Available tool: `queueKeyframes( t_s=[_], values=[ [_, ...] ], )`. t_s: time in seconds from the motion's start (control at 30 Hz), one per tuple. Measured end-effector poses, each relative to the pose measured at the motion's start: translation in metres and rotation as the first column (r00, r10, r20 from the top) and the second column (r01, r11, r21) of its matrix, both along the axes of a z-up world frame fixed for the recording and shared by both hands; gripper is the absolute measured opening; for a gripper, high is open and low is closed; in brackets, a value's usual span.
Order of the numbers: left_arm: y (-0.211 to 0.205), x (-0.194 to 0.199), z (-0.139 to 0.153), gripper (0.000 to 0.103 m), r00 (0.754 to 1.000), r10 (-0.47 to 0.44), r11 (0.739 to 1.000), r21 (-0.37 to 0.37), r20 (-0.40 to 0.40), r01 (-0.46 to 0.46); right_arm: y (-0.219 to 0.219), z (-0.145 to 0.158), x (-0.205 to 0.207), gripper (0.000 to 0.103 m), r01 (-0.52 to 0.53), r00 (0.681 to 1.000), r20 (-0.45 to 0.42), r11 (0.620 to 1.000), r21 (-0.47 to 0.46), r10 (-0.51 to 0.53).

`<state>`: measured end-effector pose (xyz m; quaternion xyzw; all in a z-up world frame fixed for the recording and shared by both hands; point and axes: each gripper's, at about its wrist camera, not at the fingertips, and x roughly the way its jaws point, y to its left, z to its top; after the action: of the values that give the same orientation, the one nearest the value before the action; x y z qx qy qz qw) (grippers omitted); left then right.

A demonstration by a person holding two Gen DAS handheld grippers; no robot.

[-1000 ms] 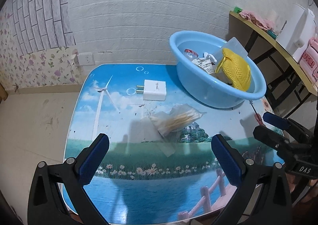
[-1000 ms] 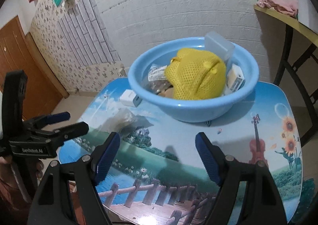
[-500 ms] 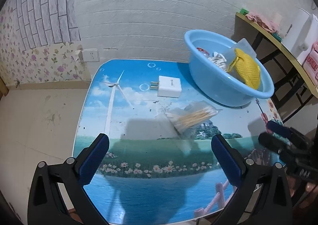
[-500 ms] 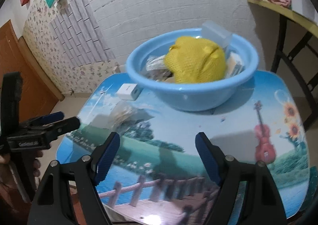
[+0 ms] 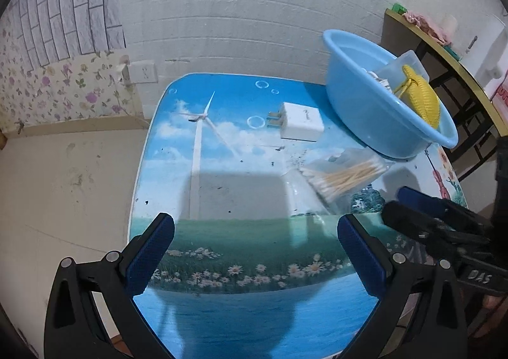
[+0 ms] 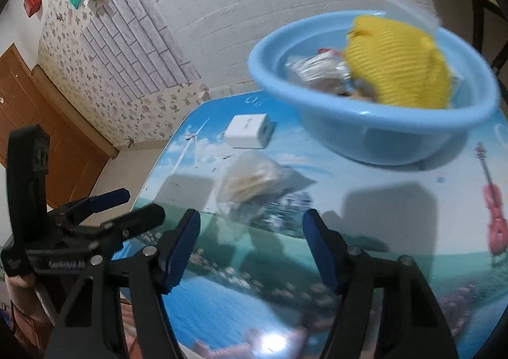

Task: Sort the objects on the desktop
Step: 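Grasp the white charger plug with the left tool while the right tool grasps the cotton swab bag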

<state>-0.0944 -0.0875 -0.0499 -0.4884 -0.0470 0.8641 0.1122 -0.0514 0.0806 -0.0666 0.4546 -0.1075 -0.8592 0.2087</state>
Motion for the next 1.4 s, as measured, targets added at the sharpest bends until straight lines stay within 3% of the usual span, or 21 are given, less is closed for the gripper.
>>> queueKeyframes(
  t_s=[0.2,0.23,0.27,0.37,0.6,0.97,1.0,1.1,1.4],
  values=[
    [-0.008,-0.012,-0.012,0.103,1.0,-0.021,1.0,0.017,0.021,0.021,-0.02,-0.017,-0.024,0.065,0.028,0.999,0.039,1.0,-0.002,-0.028],
    [-0.009,-0.015,-0.013,0.103,0.999,-0.027,0.999,0.019,0.025,0.027,-0.021,-0.018,-0.028,0.057,0.032,0.999,0.035,0.999,-0.001,-0.032],
    [-0.009,-0.018,-0.013,0.103,0.999,-0.036,0.999,0.017,0.026,0.035,-0.023,-0.02,-0.031,0.031,0.032,0.999,0.027,0.999,0.01,-0.032],
    [-0.008,-0.029,-0.013,0.103,0.999,-0.047,0.999,0.02,0.025,0.046,-0.021,-0.023,-0.036,0.025,0.013,0.999,0.047,1.0,0.002,-0.013],
    [0.024,-0.063,-0.015,0.103,0.992,-0.123,0.99,0.068,0.03,0.121,0.028,-0.018,-0.013,0.023,0.065,0.996,0.059,0.997,0.049,-0.068],
    [0.064,-0.122,-0.035,0.103,0.99,-0.137,0.991,0.021,0.043,0.136,0.065,-0.015,-0.006,0.023,0.155,0.983,0.085,0.984,0.085,-0.162],
    [0.065,-0.123,-0.035,0.098,0.99,-0.135,0.991,0.007,0.034,0.135,0.065,-0.015,-0.006,0.023,0.155,0.983,0.084,0.984,0.084,-0.162],
    [0.067,-0.119,-0.031,0.061,0.989,-0.146,0.989,0.001,0.011,0.146,0.063,-0.015,-0.007,0.023,0.159,0.983,0.079,0.984,0.086,-0.165],
    [0.058,-0.082,-0.029,0.061,0.989,-0.149,0.989,0.002,0.019,0.149,0.062,-0.017,0.0,0.023,0.19,0.978,0.074,0.978,0.091,-0.196]
  ],
)
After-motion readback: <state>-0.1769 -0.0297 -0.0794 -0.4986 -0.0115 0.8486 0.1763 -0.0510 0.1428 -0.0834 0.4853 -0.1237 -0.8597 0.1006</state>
